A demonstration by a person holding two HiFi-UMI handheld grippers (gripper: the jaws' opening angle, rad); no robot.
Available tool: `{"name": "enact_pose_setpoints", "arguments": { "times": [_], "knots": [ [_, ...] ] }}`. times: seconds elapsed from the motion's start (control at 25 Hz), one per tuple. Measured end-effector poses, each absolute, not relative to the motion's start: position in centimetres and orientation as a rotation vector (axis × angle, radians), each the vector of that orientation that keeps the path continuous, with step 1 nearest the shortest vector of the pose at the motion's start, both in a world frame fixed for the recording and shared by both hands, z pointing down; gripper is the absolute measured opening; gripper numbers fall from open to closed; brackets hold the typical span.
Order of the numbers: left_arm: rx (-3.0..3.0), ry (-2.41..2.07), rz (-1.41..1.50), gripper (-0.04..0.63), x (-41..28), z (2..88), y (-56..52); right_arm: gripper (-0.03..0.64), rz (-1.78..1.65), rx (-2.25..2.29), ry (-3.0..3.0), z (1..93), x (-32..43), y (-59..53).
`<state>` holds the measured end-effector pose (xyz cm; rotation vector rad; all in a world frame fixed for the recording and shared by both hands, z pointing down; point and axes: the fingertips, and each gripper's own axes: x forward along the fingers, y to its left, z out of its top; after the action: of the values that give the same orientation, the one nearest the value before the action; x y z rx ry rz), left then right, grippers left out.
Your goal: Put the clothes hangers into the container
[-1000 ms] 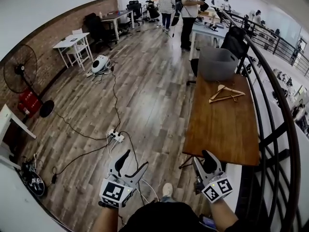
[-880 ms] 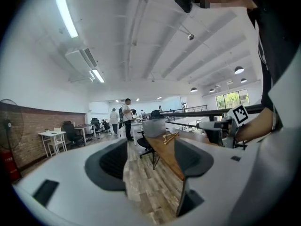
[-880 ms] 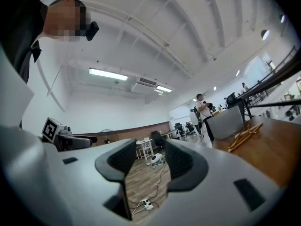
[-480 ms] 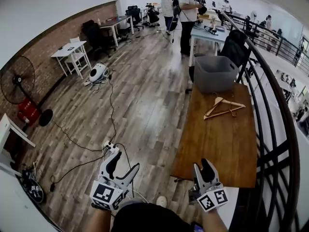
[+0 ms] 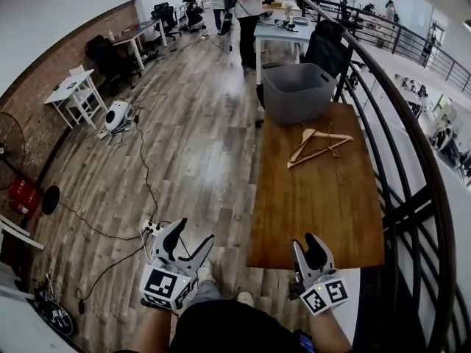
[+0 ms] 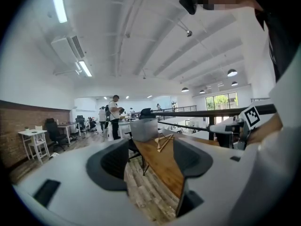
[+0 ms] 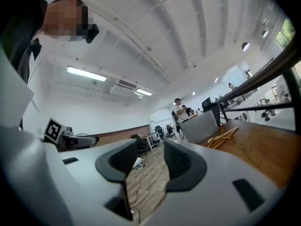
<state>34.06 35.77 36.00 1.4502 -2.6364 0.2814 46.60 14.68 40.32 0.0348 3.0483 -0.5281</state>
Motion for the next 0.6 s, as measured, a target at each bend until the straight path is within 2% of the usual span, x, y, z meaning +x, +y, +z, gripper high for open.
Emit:
{"name": "enact_pose_setpoints", "arguments": {
  "times": [0.28,0.6],
  "knots": [
    [1.598,-2.544,0.264,0.302,29.1,37.2,31.9,0.161,-0.511,-0.196,3.073,40.5,44.8,11.8],
    [1.829,-2.389,0.26,0.302,22.1,38.0,29.3,0.152,-0.509,-0.439,3.033,40.3,38.8,11.2]
  ]
}}
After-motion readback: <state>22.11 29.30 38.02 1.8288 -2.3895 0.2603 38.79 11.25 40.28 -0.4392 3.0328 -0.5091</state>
